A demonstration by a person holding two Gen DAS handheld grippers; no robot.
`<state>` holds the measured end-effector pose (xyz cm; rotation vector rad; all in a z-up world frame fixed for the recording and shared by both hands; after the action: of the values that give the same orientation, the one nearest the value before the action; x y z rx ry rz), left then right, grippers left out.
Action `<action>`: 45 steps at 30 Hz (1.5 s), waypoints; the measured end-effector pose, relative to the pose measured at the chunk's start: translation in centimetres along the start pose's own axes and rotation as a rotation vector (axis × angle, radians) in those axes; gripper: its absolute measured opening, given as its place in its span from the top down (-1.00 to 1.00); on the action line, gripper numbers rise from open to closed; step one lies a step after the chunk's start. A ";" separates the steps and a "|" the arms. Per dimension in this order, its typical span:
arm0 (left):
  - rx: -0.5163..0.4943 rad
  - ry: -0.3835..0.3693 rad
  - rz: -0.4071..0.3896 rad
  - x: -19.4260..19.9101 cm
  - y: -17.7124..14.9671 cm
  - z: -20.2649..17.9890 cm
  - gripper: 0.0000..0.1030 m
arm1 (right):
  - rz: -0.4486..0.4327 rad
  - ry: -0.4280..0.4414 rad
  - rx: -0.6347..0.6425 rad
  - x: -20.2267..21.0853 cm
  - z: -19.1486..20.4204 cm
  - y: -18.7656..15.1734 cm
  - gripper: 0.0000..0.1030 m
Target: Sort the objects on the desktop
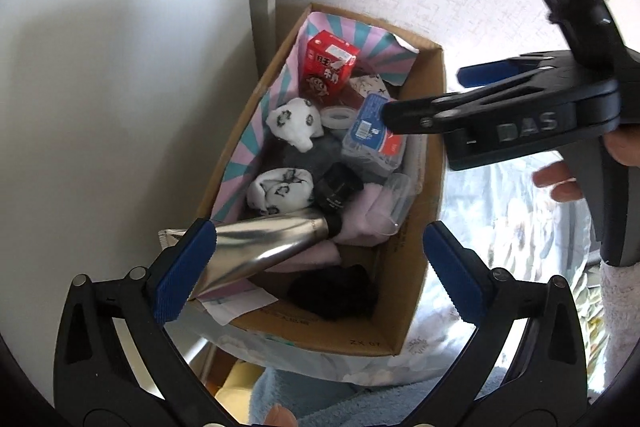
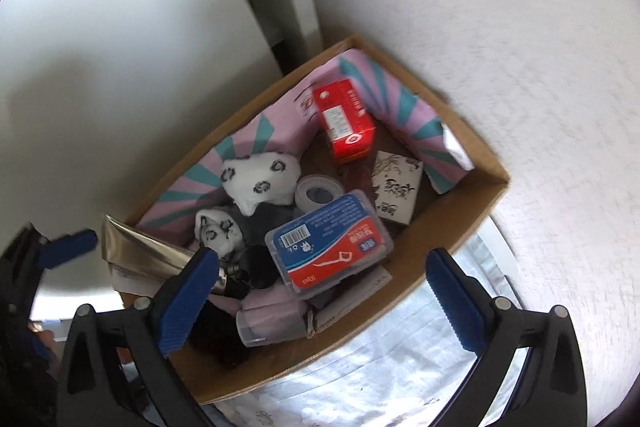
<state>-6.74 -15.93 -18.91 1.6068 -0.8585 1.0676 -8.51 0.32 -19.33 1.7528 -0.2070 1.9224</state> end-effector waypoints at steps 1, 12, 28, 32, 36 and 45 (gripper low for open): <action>-0.006 0.004 0.001 0.2 0.1 -0.1 -0.99 | -0.006 0.002 -0.007 0.4 -0.2 0.0 -0.99; -0.199 0.023 -0.078 4.3 3.7 -4.0 -1.00 | -0.060 -0.100 -0.223 6.4 -7.2 -6.3 -0.99; -0.419 -0.079 -0.181 8.2 4.3 -13.3 -1.00 | -0.219 -0.337 -0.691 17.9 -11.1 -20.6 -0.99; -0.436 -0.097 -0.180 8.2 3.8 -14.1 -1.00 | -0.267 -0.424 -0.749 19.5 -10.8 -22.7 -0.99; -0.438 -0.092 -0.203 8.7 3.7 -14.0 -1.00 | -0.306 -0.471 -0.807 20.2 -10.3 -24.3 -0.99; -0.459 -0.112 -0.253 9.9 2.5 -14.3 -1.00 | -0.309 -0.538 -0.812 20.0 -8.3 -25.7 -0.99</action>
<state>-8.80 -3.19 -7.03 1.3472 -0.8724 0.5562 -4.10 31.41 -7.31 1.5456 -0.7396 0.9043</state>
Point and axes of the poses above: each gripper's, at about its wrist camera, not at the fingertips, and x roughly against the way its jaws point, z to its left, y to its top, the point moved 10 cm from there along -x, roughly the way its jaws point, and after that the axes turned 1 degree about z, right-handed, at the moved point
